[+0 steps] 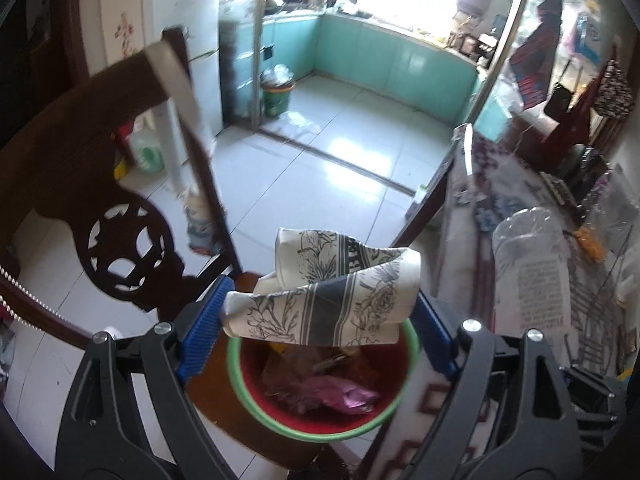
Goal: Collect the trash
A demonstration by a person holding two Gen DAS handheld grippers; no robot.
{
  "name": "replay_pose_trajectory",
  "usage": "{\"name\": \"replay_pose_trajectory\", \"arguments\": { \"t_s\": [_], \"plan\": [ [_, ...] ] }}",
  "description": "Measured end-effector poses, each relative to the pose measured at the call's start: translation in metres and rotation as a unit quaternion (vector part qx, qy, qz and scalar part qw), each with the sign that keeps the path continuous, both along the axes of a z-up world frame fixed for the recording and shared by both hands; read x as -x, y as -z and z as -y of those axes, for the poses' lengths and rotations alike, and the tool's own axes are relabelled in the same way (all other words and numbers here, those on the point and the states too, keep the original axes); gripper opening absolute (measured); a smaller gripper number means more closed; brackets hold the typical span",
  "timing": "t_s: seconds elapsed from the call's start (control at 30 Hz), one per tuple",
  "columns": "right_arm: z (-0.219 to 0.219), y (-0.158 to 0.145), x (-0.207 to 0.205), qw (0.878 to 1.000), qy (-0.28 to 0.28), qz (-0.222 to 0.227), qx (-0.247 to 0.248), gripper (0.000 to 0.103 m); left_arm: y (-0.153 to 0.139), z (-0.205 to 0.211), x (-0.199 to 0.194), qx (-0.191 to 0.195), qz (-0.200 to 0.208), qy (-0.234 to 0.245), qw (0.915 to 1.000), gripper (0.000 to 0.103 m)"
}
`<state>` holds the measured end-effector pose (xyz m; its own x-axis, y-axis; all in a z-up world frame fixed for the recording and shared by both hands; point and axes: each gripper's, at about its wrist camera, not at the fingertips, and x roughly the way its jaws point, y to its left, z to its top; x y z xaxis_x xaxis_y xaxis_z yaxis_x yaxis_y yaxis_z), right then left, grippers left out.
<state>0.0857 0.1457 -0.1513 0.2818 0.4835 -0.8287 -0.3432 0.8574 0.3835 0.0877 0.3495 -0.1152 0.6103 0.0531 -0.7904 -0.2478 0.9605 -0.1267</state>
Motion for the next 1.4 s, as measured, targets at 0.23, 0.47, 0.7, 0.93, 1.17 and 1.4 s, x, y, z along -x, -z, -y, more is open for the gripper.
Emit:
{"name": "replay_pose_trajectory", "arguments": {
  "t_s": [0.23,0.47,0.7,0.93,1.17,1.4],
  "plan": [
    [-0.016,0.017,-0.006,0.999,-0.010,-0.029,0.013,0.046,0.020,-0.015,-0.003,0.005,-0.025,-0.009,0.9996,0.083],
    [-0.017,0.010,-0.008,1.000,-0.001,-0.017,0.017,0.073,0.027,-0.015,-0.011,0.002,-0.037,-0.008,0.9993,0.091],
    [0.015,-0.026,-0.002,0.995,0.048,0.071,0.048,0.079,0.011,0.009,-0.015,-0.002,-0.018,0.014,0.9997,0.097],
    [0.082,-0.085,0.020,0.967,0.102,0.226,0.063,0.096,-0.034,0.061,-0.012,-0.012,0.045,0.052,0.9976,0.098],
    [0.160,-0.121,0.048,0.938,0.134,0.317,0.039,0.096,-0.082,0.133,0.007,-0.011,0.126,0.072,0.9893,0.098],
    [0.237,-0.154,0.073,0.906,0.180,0.374,0.082,0.096,-0.126,0.214,0.047,-0.026,0.217,0.050,0.9745,0.098]
  ]
}}
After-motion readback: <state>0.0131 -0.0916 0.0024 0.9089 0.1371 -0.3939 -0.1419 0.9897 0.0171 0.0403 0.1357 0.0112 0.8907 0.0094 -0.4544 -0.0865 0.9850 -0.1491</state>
